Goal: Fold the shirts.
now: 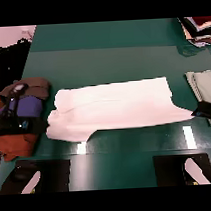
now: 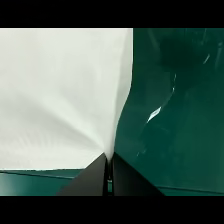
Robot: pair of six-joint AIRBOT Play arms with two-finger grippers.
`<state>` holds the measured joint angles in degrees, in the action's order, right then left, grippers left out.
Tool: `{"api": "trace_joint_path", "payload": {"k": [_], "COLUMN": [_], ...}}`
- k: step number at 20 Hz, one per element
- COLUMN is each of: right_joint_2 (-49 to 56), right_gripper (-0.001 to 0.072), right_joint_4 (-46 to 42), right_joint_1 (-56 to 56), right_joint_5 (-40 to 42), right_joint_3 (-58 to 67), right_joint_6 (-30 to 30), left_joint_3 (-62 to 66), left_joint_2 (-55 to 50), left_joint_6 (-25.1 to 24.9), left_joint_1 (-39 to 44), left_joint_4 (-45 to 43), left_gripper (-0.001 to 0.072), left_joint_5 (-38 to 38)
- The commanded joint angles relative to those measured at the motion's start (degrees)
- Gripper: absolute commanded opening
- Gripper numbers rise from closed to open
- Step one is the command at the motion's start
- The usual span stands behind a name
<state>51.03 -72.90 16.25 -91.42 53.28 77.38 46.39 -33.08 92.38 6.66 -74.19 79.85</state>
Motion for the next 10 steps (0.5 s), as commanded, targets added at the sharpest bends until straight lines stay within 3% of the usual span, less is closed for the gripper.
{"api": "trace_joint_path", "payload": {"k": [1, 6, 10], "right_joint_2": [5.55, 24.26, 36.57], "right_gripper": [0.0023, 0.0023, 0.0024], "right_joint_4": [-0.11, 0.02, 8.92], "right_joint_1": [-4.50, -10.19, -10.19], "right_joint_5": [0.81, 6.78, 9.49], "right_joint_3": [7.76, 20.59, 30.45], "right_joint_6": [1.20, 4.42, 4.66], "left_joint_3": [3.13, 4.79, 8.98], "left_joint_2": [-4.74, -22.05, -33.73], "left_joint_6": [0.22, 0.22, 0.26], "left_joint_1": [-0.04, -0.04, -0.04], "left_joint_4": [-3.19, -3.63, -3.65], "left_gripper": [0.0021, 0.0021, 0.0022], "left_joint_5": [-13.07, -28.55, -33.09]}}
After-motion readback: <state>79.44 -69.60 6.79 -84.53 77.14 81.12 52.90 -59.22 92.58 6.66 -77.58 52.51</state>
